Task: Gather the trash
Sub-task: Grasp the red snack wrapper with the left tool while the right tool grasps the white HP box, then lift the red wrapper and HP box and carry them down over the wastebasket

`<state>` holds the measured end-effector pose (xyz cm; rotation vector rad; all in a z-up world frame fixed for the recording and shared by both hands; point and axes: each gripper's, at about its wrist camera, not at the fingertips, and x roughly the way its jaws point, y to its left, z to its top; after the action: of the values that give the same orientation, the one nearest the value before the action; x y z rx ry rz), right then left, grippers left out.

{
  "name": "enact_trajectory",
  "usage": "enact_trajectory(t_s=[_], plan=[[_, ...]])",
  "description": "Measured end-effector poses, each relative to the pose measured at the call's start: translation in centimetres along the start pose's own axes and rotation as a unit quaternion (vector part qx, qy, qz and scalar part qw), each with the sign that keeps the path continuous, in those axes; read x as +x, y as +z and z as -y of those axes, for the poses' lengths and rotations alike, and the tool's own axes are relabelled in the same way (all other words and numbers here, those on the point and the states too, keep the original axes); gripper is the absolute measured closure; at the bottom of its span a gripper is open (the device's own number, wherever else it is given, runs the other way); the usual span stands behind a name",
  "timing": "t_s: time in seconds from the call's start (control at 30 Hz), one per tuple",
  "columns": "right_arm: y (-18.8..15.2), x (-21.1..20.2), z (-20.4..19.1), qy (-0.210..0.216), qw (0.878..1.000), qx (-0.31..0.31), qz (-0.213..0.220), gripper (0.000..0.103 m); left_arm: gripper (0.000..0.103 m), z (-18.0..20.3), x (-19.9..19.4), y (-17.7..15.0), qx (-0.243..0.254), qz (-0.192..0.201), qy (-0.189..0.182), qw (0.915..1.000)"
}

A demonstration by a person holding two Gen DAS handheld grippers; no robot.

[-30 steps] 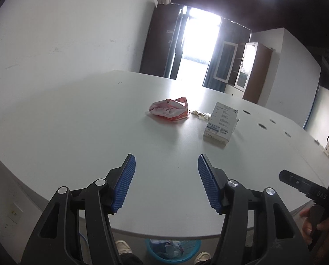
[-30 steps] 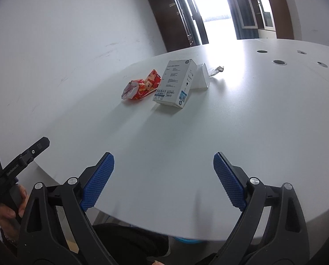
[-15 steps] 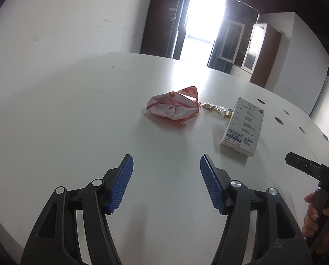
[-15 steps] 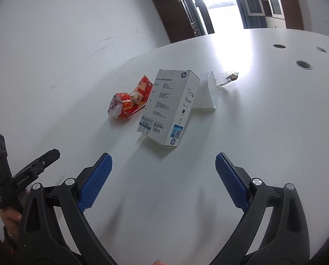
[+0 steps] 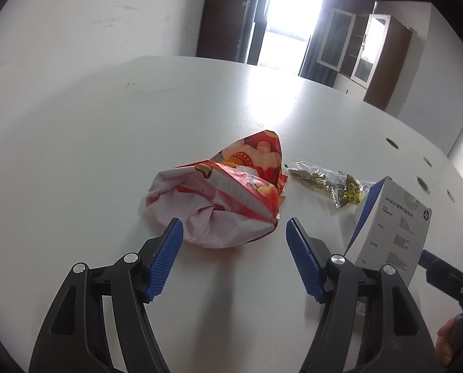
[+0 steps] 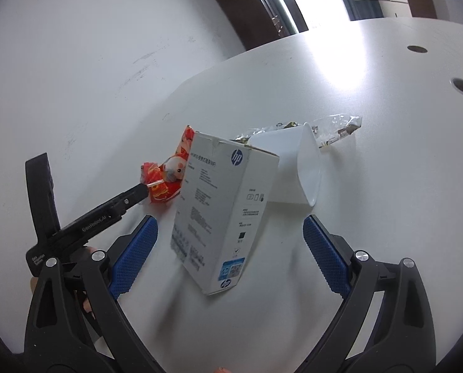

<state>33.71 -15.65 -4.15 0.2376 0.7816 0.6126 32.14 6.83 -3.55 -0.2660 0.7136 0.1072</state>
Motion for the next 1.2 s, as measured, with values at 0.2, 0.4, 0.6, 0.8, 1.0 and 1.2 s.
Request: enact_trajectory(t_s=[0.2,0.4,0.6,0.8,1.0,1.2], plan=[[0.1,2.2,-0.5,-0.004,0.999,-0.019,-0.026,0.013,0.029,1.3,-0.8,0.0,0.035,0.011,-0.011,0.9993],[-0.2,4.1,0.4,-0.017,0.998,-0.012,-0.051,0.015,0.033,1.6,1.9,0.3,0.076,-0.013,0.003,0.9970],[0.2,4.3,1.4,0.023,0.998,0.017,-0.050,0.035,0.051,-0.9,1.8,0.6,0.023,-0.019,-0.004,0.9996],[-0.1,4.1,0.9,0.043,0.998,0.008,-0.041,0.054,0.080,-2.3,1.0,0.2,-0.016,-0.012,-0.006,0.9998],[-0.3,3.3,1.3,0.056,0.998,0.011,-0.029,0.061,0.092,-4.6,-1.0,-0.3,-0.083,0.012,-0.034,0.9959],[-1.2,2.0,1.3,0.056,0.998,0.003,-0.016,0.066,0.093,-3.3,-3.1,-1.8,-0.056,0.041,-0.020,0.9974]])
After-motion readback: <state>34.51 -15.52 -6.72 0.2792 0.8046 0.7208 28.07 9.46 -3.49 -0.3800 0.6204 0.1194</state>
